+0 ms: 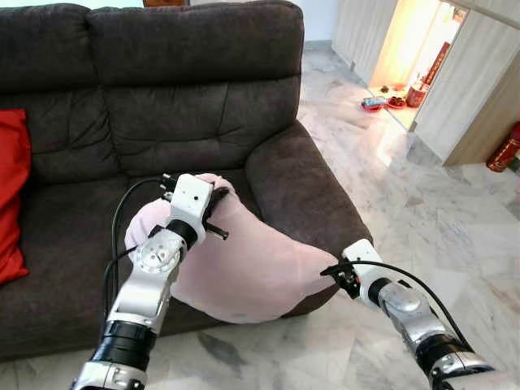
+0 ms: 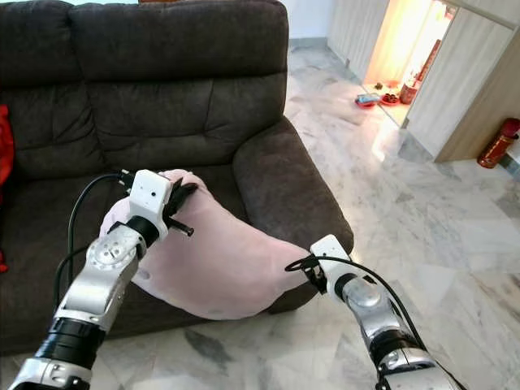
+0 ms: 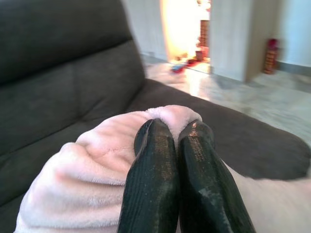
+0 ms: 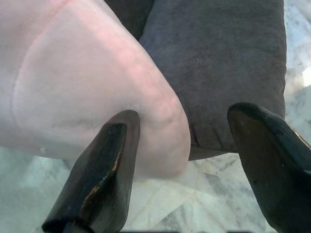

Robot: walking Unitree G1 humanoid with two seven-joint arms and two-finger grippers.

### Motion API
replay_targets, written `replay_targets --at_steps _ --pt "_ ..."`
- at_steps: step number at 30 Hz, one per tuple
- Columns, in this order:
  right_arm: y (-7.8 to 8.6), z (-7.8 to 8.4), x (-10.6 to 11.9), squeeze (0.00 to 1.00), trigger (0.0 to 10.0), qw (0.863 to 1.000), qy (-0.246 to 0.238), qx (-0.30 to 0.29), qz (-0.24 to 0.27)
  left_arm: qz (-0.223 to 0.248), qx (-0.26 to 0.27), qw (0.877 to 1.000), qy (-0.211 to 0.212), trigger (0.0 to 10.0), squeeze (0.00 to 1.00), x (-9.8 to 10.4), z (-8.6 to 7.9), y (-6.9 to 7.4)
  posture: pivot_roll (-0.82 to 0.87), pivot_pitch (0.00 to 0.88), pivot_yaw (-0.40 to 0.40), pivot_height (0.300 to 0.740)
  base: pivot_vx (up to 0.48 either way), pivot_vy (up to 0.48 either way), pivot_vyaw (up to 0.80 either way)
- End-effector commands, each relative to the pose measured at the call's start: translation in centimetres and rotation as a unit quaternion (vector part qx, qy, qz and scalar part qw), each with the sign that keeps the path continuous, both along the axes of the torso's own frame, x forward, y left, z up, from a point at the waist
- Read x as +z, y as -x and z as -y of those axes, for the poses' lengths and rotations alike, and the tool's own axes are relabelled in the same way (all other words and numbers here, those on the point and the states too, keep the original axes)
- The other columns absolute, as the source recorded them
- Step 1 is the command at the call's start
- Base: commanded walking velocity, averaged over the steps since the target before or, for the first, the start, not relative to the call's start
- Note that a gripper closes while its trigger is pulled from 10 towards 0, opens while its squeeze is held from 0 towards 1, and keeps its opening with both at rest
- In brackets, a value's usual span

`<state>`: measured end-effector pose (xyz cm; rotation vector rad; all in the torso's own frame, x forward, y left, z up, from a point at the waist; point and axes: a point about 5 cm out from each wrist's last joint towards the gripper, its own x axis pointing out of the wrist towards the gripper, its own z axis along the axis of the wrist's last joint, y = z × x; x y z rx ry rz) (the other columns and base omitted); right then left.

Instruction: Move the pillow to the sofa from floor

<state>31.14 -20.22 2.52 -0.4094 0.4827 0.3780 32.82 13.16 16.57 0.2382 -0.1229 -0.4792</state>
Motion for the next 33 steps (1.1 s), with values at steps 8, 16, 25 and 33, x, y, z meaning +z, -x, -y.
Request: replay_targets --at_steps 8,16,25,33 --pt "-0.1 -0.5 0.5 0.0 10.0 0.997 -0.013 0.069 -0.016 0.043 -0.06 0.997 0.0 10.0 0.0 3.2 0.7 0.4 0.12 0.0 -0.052 0.74 0.0 0.0 0.0" --pt "0.9 0.0 0.3 0.0 10.0 0.987 -0.014 0.152 -0.058 0.035 -0.07 0.997 -0.004 10.0 0.0 3.1 0.9 0.6 0.12 0.0 -0.054 0.74 0.0 0.0 0.0" --pt "0.8 1.5 0.8 0.0 10.0 0.988 -0.011 0.137 -0.068 0.029 -0.072 0.997 -0.012 10.0 0.0 2.8 1.2 0.6 0.11 0.0 -0.049 0.74 0.0 0.0 0.0" --pt "1.6 1.3 -0.4 0.0 10.0 0.985 0.011 0.143 -0.095 0.029 -0.078 0.997 -0.01 10.0 0.0 2.9 1.4 0.7 0.12 0.0 -0.05 0.74 0.0 0.0 0.0"
